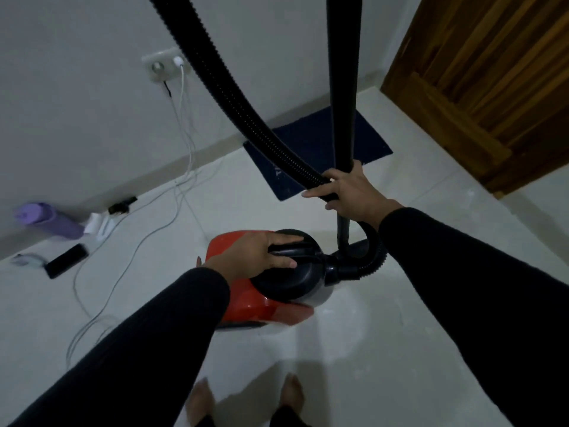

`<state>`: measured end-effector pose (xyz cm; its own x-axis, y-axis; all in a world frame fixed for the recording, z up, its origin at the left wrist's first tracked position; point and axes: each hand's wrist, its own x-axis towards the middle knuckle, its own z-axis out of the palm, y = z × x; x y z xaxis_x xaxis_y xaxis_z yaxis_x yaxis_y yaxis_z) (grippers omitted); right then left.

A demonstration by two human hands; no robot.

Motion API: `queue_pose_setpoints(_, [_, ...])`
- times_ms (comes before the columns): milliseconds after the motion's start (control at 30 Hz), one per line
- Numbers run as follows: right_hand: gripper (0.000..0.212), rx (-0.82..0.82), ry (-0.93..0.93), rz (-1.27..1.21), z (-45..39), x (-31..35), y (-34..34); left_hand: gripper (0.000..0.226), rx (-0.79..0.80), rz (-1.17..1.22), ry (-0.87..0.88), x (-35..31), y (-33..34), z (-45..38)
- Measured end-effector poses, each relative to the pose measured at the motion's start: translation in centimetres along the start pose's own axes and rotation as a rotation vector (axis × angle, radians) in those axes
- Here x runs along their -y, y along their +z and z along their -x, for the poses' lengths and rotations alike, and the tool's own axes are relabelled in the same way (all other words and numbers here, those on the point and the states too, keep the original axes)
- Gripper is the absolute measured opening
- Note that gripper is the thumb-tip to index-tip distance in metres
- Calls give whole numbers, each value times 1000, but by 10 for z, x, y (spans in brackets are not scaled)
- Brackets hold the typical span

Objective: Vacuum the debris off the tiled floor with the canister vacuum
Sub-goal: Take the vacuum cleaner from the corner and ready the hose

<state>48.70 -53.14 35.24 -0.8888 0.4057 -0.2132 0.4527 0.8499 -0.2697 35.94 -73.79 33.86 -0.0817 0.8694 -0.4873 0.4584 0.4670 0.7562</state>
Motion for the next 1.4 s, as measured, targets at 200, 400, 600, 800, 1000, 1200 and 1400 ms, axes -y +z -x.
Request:
queue_pose_setpoints(200, [52,86,-1,-43,33,52,48,46,-15,105,-47,40,44,68])
queue_pose_setpoints(400, [51,119,18,-51,55,120,102,46,-19,44,-11,111,65,124])
queue_pose_setpoints(600, [53,134,4,-68,42,169,194,47,-78,-22,-10,216,89,137])
queue_pose_setpoints(800, [54,98,-70,2,-2,168,286,45,-170,-8,-13,316,124,100])
queue_pose_setpoints(1000, [54,32,-137,116,-26,160,359,47,-232,-39,16,390,158,54])
queue_pose_setpoints(1200, [53,-46,-200,231,-51,168,388,51,-333,-80,14,450,172,27])
queue_pose_setpoints(1400, [52,-118,-212,371,-59,184,440,46,-404,-133,49,503,193,27])
